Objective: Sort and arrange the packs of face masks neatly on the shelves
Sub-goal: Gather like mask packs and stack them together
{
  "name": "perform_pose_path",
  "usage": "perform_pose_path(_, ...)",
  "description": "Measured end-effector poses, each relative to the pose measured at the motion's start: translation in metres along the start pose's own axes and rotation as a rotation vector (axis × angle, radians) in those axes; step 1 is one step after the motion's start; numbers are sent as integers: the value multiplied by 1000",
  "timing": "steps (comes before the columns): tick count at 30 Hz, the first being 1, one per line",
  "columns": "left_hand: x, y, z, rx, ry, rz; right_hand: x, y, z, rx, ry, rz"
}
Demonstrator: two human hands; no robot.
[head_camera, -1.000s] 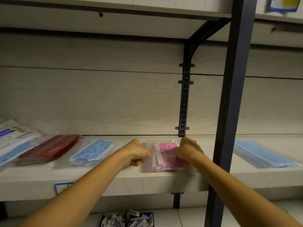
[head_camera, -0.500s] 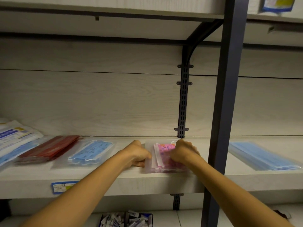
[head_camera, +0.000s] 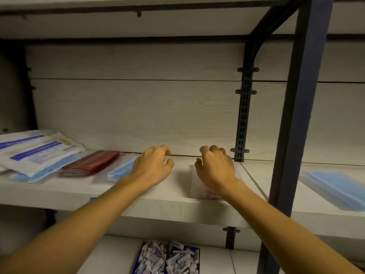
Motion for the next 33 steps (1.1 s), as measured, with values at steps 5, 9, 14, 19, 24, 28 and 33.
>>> perform_pose_path(5,-16,22,-51,278,-42,49,5,-17,-31,-28,183,5)
perform_pose_path(9,-16,36,-89,363,-28,10,13,-24,-56,-65,211,-7)
perform_pose_path(14,-11,53,-134,447,-53,-28,29,-31,-98,8,111,-109)
perform_pose_path(19,-4,64,-174,524,-130,-36,45,-41,-138,204,-105,-294)
perform_pose_path(24,2,63,-191,521,-237,-83,52,-46,-160,476,-428,-417)
perform_pose_path(28,3,56,-195,529,-298,-153,50,-39,-174,812,-611,-431)
perform_pose_path(33,2,48,-199,473,-332,-250,46,-34,-178,1270,-814,-490)
Point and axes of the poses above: each hand's wrist, its own x-axis towards the middle knuckle, its own y-axis out of the back of the hand, z = x × y, the point moved 1 cm from there along x, towards the middle knuckle, and after that the axes turned 12 degrees about -z, right-handed, at the moved point
